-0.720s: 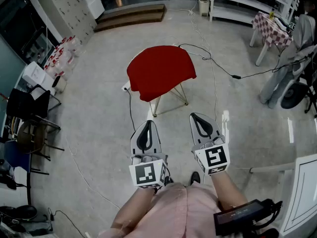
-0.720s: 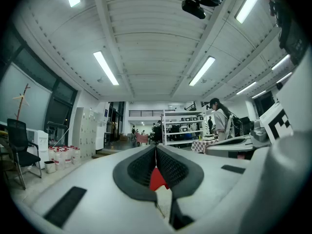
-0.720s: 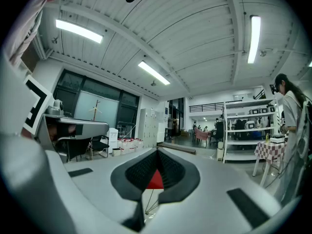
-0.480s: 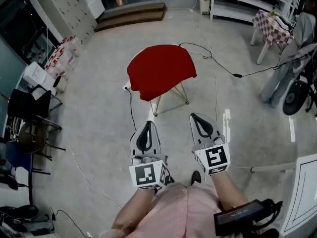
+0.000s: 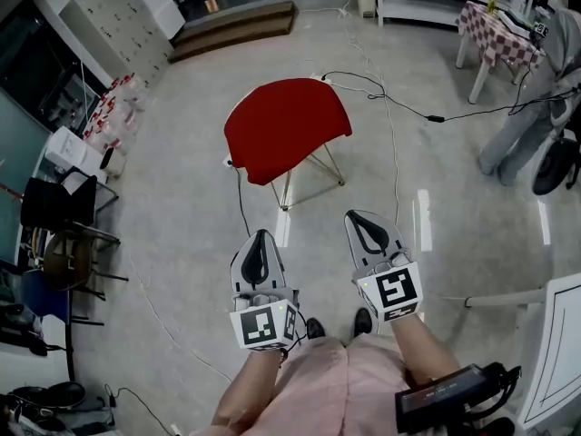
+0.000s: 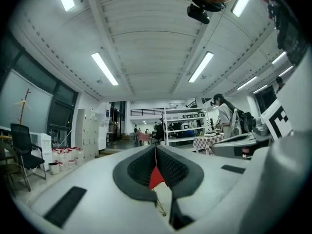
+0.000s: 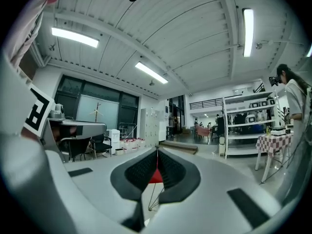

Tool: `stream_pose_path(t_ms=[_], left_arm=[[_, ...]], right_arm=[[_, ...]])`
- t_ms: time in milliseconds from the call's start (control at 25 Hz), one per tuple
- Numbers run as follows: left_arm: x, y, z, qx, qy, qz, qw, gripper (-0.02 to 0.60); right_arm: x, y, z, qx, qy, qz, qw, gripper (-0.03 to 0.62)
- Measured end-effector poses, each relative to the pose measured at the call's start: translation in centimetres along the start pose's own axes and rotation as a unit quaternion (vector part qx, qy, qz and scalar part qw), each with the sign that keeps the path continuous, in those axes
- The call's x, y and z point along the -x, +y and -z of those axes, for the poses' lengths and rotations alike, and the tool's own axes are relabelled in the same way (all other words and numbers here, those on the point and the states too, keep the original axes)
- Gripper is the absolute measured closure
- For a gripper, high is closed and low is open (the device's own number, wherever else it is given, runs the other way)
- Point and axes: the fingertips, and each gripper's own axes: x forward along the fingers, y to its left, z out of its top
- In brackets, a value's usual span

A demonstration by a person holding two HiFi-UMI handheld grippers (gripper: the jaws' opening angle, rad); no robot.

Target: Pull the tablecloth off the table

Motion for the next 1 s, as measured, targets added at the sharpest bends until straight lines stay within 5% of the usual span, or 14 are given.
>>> stream_pose_path(t_ms=[440, 1000], left_arm=[[-0.1, -3.1, 0.9, -0.012, 0.020, -0.029, 0.9993, 0.554], [-9.6, 1.5, 4.2, 0.007, 0.033, -0.018, 0.9993, 0.554]], right_arm=[[1.6, -3.7, 2.3, -0.029, 0.011, -0.019, 0.999, 0.576], [-8.3, -5.9, 4.8, -0.037, 0.046, -0.008, 0.998, 0.576]])
